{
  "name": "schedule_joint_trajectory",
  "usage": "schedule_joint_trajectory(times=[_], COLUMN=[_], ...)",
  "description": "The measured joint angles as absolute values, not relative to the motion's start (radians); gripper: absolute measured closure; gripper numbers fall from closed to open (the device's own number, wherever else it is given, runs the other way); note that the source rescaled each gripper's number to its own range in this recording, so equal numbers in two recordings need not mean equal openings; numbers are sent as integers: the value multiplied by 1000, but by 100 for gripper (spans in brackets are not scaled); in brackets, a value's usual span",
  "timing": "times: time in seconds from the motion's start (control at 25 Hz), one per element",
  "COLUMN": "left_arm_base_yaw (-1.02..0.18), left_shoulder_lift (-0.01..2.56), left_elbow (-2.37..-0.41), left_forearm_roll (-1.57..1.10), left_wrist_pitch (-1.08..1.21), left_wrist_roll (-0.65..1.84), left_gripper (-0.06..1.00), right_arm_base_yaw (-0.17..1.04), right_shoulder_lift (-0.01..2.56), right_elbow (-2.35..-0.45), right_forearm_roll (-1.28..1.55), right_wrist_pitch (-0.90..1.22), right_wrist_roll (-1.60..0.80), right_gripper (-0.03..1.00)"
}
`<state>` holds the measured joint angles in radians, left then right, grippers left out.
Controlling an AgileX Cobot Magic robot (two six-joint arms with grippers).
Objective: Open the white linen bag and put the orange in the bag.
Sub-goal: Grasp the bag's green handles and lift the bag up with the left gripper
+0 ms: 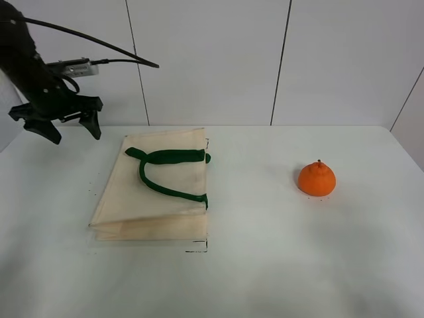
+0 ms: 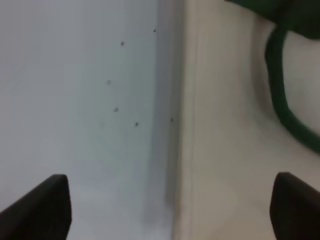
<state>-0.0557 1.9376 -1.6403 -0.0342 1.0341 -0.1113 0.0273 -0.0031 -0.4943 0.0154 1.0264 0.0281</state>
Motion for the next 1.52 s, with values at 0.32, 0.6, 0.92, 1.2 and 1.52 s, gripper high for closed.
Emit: schedule_joint_trajectory(times=[0.32,0.6,0.92,1.2,1.52], left_arm_base_yaw=[-232,-309,-309,-304,-289], left_shoulder_lift=[2114,2225,2273,2273,2271], left_elbow=[-1719,-1722,-1722,-1722,-1722], left_forearm_roll=[-38,-23,40,42,47], left_wrist_pitch=[982,892,845,798,785], left_wrist_roll=[-247,-308,-365,-379,-398], left_gripper=[1,1,1,1,1], right_arm_base_yaw=[27,27,27,27,27], right_shoulder_lift=[-3,-3,-3,-3,-3], right_elbow=[-494,-494,-494,-494,-494], right_forearm_roll=[15,15,15,15,15], right_wrist_pitch=[1026,1026,1026,1026,1026], right_wrist_roll=[28,28,28,28,28], right_gripper=[-3,-3,-3,-3,-3])
